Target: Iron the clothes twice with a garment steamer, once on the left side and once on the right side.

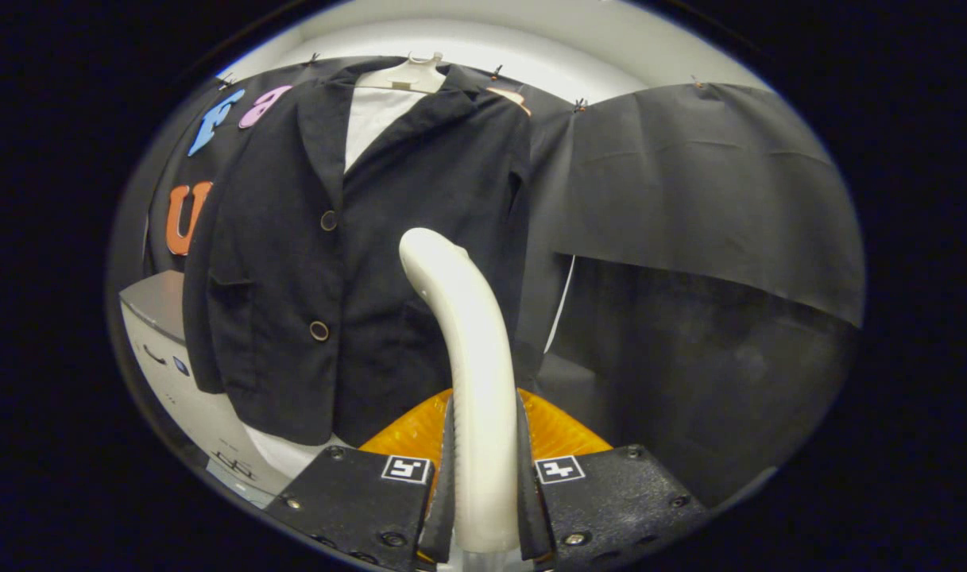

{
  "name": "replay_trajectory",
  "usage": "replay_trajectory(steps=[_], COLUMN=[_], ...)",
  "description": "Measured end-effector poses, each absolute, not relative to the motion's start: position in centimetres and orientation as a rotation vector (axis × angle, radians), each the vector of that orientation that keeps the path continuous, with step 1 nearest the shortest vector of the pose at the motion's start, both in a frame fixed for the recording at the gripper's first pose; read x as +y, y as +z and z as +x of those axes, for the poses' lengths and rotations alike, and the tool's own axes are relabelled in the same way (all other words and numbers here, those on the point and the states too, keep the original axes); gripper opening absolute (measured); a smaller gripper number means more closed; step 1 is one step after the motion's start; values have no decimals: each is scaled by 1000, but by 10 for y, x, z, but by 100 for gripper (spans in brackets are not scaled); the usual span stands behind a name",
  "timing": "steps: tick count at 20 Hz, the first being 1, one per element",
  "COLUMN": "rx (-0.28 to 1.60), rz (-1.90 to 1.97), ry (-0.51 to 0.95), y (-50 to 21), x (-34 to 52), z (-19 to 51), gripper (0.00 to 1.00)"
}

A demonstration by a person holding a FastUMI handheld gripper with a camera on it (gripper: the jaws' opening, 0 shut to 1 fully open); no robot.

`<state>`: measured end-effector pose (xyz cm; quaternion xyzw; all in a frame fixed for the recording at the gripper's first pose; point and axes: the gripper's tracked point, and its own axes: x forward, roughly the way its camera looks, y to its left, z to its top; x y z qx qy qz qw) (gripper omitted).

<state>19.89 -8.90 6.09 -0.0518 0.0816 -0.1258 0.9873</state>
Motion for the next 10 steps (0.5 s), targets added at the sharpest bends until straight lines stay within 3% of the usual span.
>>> replay_trajectory(steps=[10], rx=[317], rz=[-108], ry=[-271], y=[-20], x=[-82], z=[181], gripper=[35])
